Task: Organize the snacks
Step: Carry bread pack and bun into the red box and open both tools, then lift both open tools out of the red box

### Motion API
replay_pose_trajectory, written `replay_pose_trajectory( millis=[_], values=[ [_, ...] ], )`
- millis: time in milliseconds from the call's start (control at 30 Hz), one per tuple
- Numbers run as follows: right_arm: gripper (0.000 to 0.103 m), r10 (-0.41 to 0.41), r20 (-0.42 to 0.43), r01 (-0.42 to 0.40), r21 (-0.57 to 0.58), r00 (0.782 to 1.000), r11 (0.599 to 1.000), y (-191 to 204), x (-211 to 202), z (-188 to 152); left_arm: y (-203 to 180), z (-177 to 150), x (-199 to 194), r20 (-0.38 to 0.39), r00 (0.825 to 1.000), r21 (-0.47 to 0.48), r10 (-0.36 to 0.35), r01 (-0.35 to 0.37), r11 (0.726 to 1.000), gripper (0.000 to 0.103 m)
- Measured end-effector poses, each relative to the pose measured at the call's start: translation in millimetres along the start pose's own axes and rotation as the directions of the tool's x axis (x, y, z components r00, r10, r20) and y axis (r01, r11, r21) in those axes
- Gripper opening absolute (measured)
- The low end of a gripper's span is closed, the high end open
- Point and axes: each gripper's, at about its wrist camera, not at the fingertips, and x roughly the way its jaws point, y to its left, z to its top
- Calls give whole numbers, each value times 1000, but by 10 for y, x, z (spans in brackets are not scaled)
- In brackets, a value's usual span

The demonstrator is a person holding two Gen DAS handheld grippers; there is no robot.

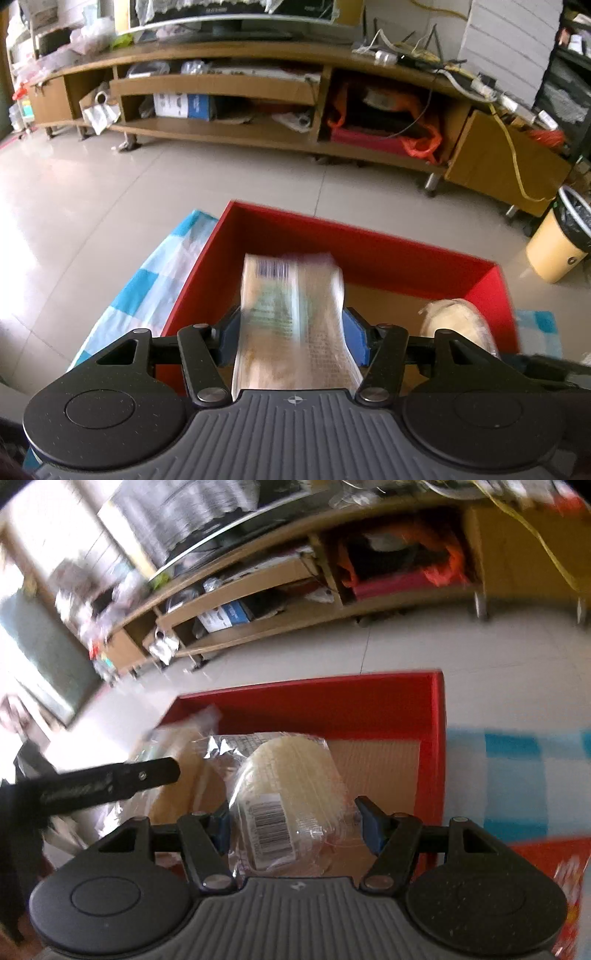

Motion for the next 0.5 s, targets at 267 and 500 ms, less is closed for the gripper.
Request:
replay_pose_trajectory(
  millis=[267,500],
  values=[
    [69,-67,6,68,-126,998,990,143,93,-64,191,3,145,-10,996,-7,86,-86,996,70],
    [73,-168,29,170,-271,985,948,228,144,-120,158,-45,133,-28,996,58,85,-83,995,73]
  ],
)
